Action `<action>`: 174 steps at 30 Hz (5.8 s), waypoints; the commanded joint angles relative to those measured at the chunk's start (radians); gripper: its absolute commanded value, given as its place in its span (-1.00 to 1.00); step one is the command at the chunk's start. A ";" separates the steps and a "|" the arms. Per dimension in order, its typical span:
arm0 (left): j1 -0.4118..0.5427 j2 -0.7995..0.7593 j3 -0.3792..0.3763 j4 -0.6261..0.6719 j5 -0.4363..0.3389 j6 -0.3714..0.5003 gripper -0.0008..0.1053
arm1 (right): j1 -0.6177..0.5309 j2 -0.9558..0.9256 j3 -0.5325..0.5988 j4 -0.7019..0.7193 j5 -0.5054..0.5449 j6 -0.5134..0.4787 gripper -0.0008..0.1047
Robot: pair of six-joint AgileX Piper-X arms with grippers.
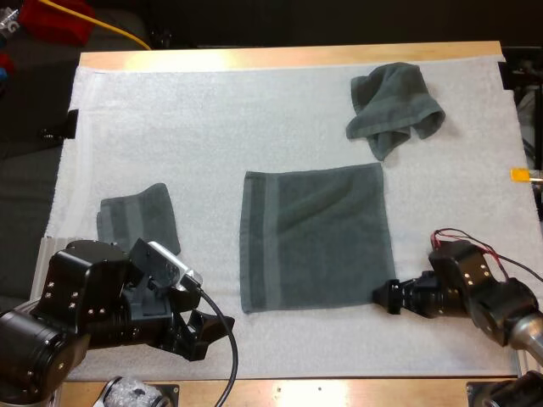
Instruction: Pick towel from pile, fold and stack
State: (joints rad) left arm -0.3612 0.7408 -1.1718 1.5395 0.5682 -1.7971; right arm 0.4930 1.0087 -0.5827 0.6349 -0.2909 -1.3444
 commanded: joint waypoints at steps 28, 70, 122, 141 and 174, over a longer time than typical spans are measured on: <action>-0.005 -0.002 0.002 0.004 0.051 -0.002 0.25 | -0.001 0.262 0.000 -0.167 -0.108 0.040 0.17; -0.005 -0.002 0.002 0.000 0.051 0.006 0.25 | -0.001 0.214 0.040 -0.144 -0.027 0.113 -0.05; -0.005 0.088 0.547 -0.524 0.049 -0.241 0.25 | -0.001 0.096 0.040 0.002 0.056 0.039 -0.96; -0.005 0.435 0.561 -0.642 0.049 -0.271 0.25 | -0.001 0.096 0.040 0.002 0.056 0.039 -0.96; -0.005 0.708 0.561 -0.815 0.142 -0.264 0.25 | -0.001 0.096 0.040 -0.001 0.056 0.039 -0.96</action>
State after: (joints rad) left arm -0.3612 1.4455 -0.6096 0.7339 0.6965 -2.0651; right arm 0.4930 1.1084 -0.5469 0.6195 -0.2394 -1.2931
